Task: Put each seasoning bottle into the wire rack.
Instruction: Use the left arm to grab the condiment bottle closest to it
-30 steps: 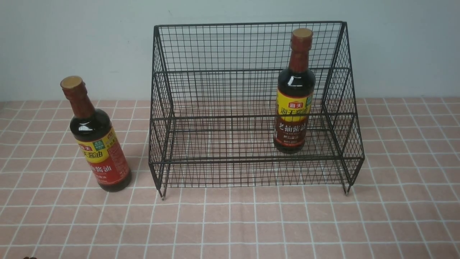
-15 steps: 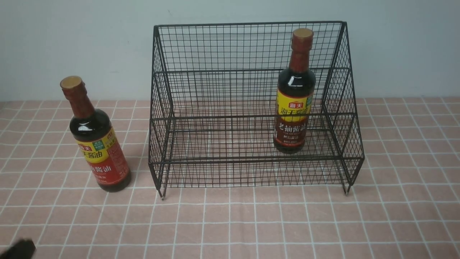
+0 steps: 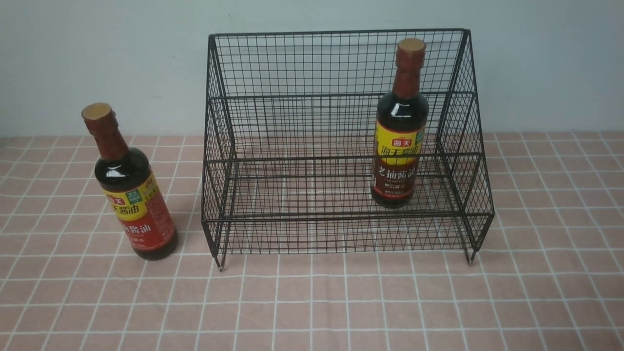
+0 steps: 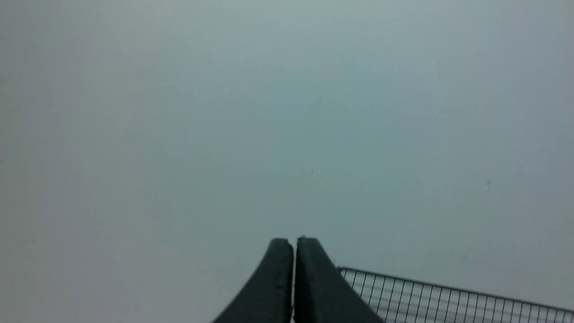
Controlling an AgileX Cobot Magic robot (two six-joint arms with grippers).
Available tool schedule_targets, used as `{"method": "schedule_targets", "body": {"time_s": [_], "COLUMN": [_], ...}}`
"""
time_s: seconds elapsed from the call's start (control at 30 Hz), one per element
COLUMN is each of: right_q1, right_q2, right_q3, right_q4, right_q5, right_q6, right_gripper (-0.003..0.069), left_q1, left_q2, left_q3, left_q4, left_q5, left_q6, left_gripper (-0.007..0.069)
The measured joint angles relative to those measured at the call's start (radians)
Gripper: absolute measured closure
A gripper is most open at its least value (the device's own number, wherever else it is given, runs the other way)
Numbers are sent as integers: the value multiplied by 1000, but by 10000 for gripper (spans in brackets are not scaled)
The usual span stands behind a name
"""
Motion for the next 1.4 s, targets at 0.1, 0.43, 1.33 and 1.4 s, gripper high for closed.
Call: {"method": "schedule_targets", "body": {"time_s": [0.1,0.43,1.33,1.4], "right_q1": [0,0,0,0], "right_q2": [0,0,0,0], "right_q3": [-1,-1,-1,-1], "right_q4": [0,0,0,0], "right_q5": [0,0,0,0], "right_q6": [0,0,0,0], "right_gripper": [673,673,673,673], "left_q1": [0,0,9,9], "left_q2": [146,703,1221,1226], "left_q3": [-89,-406,-558,-558], "left_q4": [2,66,65,78], "left_q5": [14,21,-82,-86], "left_q6": [0,0,6,3], "left_gripper": [599,214,132,283]}}
